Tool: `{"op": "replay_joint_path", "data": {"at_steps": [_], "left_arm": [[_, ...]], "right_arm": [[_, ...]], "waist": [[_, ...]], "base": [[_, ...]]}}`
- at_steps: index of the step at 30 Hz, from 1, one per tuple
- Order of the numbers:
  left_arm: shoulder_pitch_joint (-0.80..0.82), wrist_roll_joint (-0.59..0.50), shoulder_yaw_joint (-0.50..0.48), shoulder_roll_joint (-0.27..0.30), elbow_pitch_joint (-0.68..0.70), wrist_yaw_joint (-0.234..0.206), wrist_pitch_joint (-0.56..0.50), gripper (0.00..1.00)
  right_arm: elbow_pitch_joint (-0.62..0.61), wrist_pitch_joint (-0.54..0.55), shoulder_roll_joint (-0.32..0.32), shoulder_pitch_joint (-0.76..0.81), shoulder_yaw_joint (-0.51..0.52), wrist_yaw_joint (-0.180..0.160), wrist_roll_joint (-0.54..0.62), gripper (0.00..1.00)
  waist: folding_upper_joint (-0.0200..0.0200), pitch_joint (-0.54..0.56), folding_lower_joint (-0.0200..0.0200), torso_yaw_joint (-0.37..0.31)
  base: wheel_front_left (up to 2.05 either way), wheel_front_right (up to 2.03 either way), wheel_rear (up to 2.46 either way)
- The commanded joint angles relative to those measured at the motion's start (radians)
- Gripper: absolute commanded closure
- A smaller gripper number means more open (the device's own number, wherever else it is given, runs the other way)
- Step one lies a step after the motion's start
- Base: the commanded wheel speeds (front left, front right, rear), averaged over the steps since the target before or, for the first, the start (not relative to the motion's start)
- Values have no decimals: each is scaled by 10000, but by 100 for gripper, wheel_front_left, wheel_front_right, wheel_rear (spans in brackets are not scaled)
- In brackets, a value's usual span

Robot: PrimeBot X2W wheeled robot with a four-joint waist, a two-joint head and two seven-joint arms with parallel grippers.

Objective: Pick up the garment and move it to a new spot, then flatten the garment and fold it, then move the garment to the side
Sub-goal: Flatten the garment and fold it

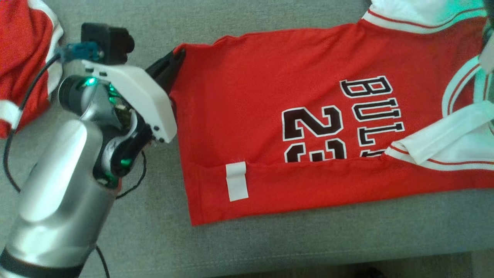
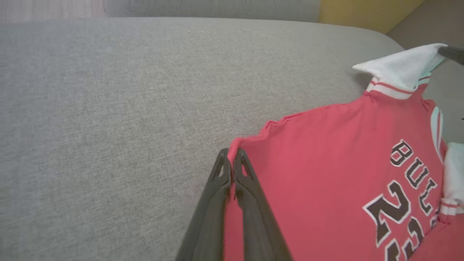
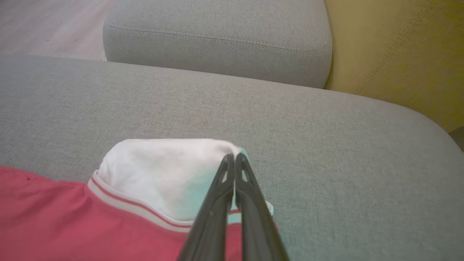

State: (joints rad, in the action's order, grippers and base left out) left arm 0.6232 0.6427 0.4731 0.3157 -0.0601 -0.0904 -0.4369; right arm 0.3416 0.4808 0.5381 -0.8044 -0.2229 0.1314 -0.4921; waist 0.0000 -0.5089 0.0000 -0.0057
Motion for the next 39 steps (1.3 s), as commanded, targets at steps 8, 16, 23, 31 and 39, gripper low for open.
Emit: {"op": "replay_joint_path", "data": {"at_steps": [8,16,23,31,39], "left_arm": [[-692,220,-739,650,1892,-474,98,100],[-1471,485,-915,738,2510,-701,178,100],[-1878,624,-1056,875,2750,-776,243,100],[-2416,759,-1138,1098,3013,-775,273,100],[-2914,838,-1217,1369,3236,-799,238,100]], "right_arm": [[-1604,-75,465,1413,341,-7,-263,100],[-2482,149,672,2476,777,-7,-129,100],[-3109,461,771,3322,1314,-7,-139,100],[-3744,904,711,4362,1616,-7,-147,100],[-4121,1360,738,4970,1933,-7,-192,100]], "waist": [[0,400,0,-110],[0,577,0,-189],[0,665,0,-211],[0,851,0,-335],[0,959,0,-404]], "base": [[0,0,0],[0,0,0],[0,0,0],[0,0,0],[0,0,0]]}}
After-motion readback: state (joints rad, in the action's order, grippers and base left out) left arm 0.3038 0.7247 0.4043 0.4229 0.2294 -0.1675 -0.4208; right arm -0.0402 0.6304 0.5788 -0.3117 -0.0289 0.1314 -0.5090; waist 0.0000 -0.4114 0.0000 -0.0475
